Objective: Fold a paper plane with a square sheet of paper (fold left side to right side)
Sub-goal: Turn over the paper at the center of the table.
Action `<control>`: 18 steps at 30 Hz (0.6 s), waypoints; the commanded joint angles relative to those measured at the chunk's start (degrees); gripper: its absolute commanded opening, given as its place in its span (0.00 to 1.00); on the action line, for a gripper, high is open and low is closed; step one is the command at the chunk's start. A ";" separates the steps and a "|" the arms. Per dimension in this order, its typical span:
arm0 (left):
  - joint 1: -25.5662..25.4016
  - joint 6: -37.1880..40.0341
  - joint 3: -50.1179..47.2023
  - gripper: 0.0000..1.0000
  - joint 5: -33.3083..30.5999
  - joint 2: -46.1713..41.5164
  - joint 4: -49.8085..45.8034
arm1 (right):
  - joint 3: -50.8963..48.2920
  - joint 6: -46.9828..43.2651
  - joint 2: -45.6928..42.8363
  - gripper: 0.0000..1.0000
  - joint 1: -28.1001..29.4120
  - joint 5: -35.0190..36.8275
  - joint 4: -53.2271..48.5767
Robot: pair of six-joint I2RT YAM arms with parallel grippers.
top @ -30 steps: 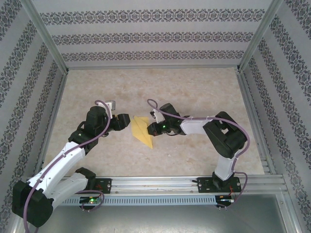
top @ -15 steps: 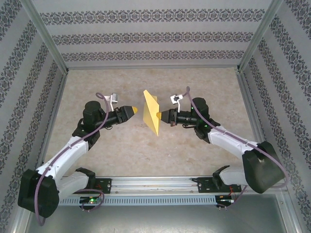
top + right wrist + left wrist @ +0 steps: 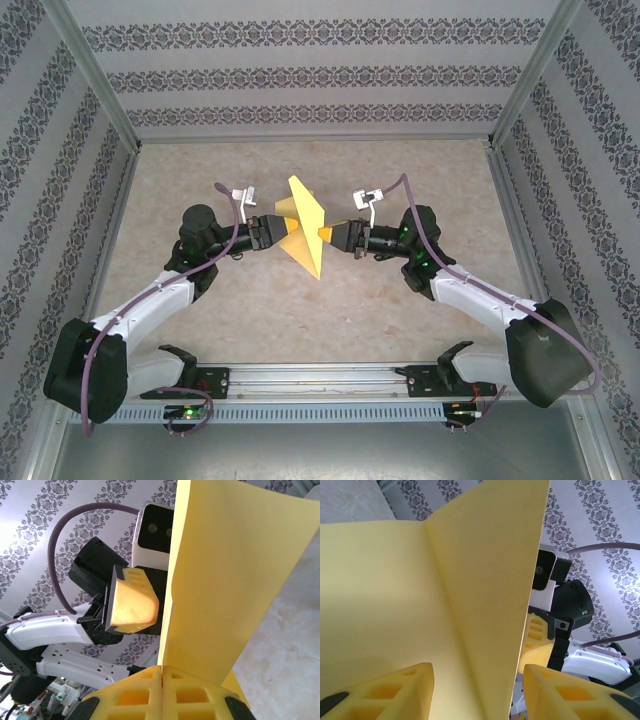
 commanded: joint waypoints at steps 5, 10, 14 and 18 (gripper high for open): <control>-1.35 -0.52 2.26 0.46 1.47 0.69 4.84 | 1.76 0.42 1.85 0.00 1.59 -1.38 3.45; -1.61 0.21 2.82 0.40 1.38 0.97 3.71 | 2.20 0.35 3.16 0.00 2.03 -1.12 3.52; -1.73 1.88 3.40 0.31 0.61 1.00 0.57 | 2.38 0.31 3.50 0.00 2.30 -1.12 3.52; -1.75 3.41 3.58 0.23 -0.45 0.66 -2.23 | 2.38 0.29 3.58 0.00 2.30 -0.65 3.52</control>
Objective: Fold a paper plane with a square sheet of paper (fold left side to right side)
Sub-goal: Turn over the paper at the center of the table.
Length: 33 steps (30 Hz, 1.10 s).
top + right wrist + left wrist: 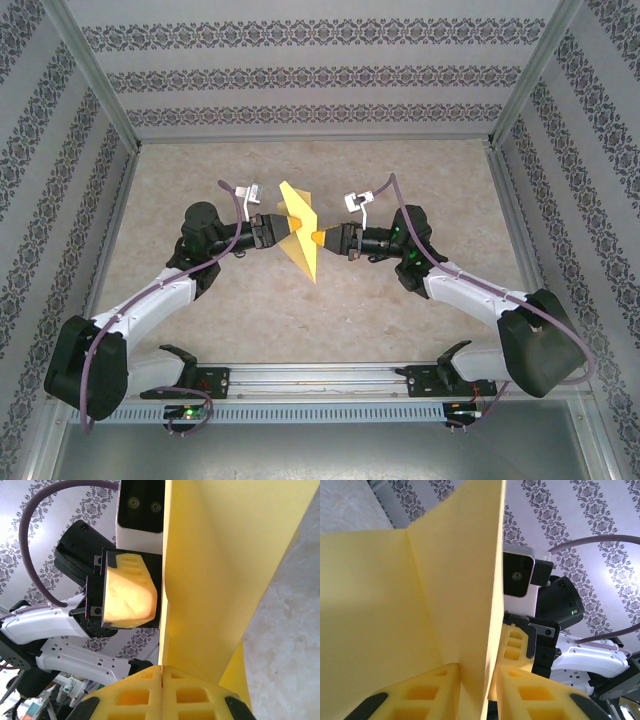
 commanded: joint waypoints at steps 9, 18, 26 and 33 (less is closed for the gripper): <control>-0.64 2.89 1.28 0.06 -2.24 -0.86 -2.08 | 1.61 0.42 -0.43 0.11 0.27 0.86 2.49; -0.85 2.67 -0.11 0.01 -4.48 -1.88 0.27 | -2.39 -2.32 -8.18 0.35 -4.29 5.69 -6.97; -1.41 3.31 -0.07 0.00 -5.10 -1.90 0.94 | -6.86 -3.17 -13.71 0.82 -6.12 8.28 -13.44; -2.25 3.92 0.51 0.00 -5.55 -1.62 0.56 | -6.24 -3.02 -11.00 0.96 -2.11 6.88 -12.32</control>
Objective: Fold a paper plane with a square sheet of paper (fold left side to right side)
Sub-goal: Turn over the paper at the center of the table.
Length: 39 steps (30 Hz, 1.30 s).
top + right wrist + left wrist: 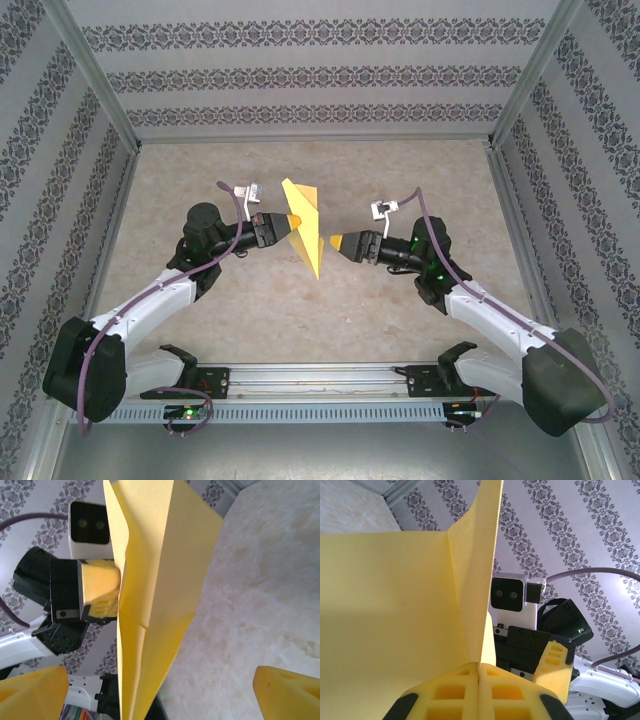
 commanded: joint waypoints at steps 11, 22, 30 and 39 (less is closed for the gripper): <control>-2.64 3.78 1.63 0.00 -1.41 -0.28 -0.91 | 5.37 -1.10 7.14 0.83 5.84 -0.91 3.65; -3.04 3.57 1.64 0.00 -1.79 0.48 -1.10 | 7.38 -1.25 8.98 0.57 6.04 0.15 2.53; -3.10 3.63 0.97 0.00 -2.03 1.41 -0.90 | 8.01 -1.94 8.89 0.43 5.87 0.39 1.19; -3.00 4.71 0.76 0.04 -2.45 1.51 -2.42 | 8.36 -2.94 8.52 0.32 5.65 0.67 -0.73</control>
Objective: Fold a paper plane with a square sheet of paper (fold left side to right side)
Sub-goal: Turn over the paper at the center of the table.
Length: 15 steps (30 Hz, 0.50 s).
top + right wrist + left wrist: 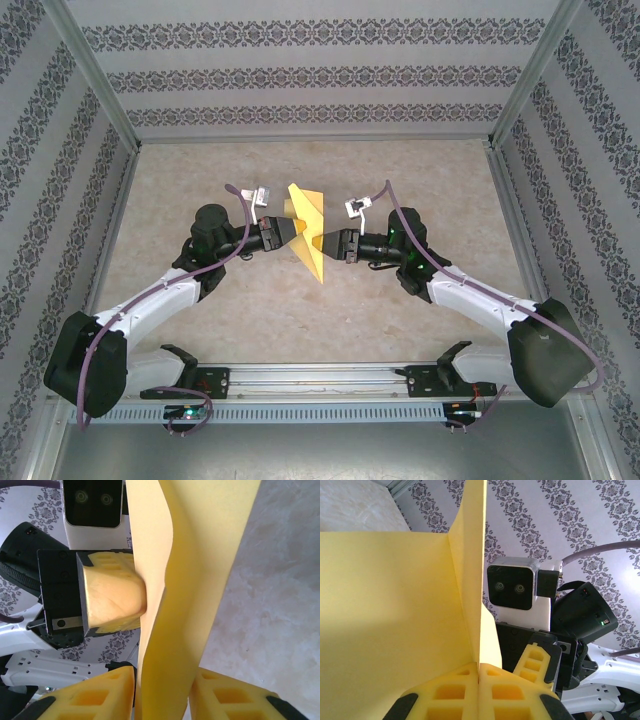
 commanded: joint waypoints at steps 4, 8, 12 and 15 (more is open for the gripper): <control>-0.90 3.89 1.01 0.12 -1.44 -0.19 -3.76 | 2.01 -2.44 -0.64 0.27 0.16 0.61 -2.11; -0.78 6.01 1.26 0.14 -2.66 -0.81 -7.04 | 2.14 -3.27 -1.21 0.21 0.16 0.66 -3.58; -0.23 8.14 1.44 0.14 -4.10 -1.81 -10.55 | 2.23 -4.70 -1.97 0.18 0.16 1.00 -5.79; 0.54 9.86 1.29 0.16 -5.55 -3.19 -13.53 | 2.10 -5.86 -2.40 0.14 0.14 1.35 -7.56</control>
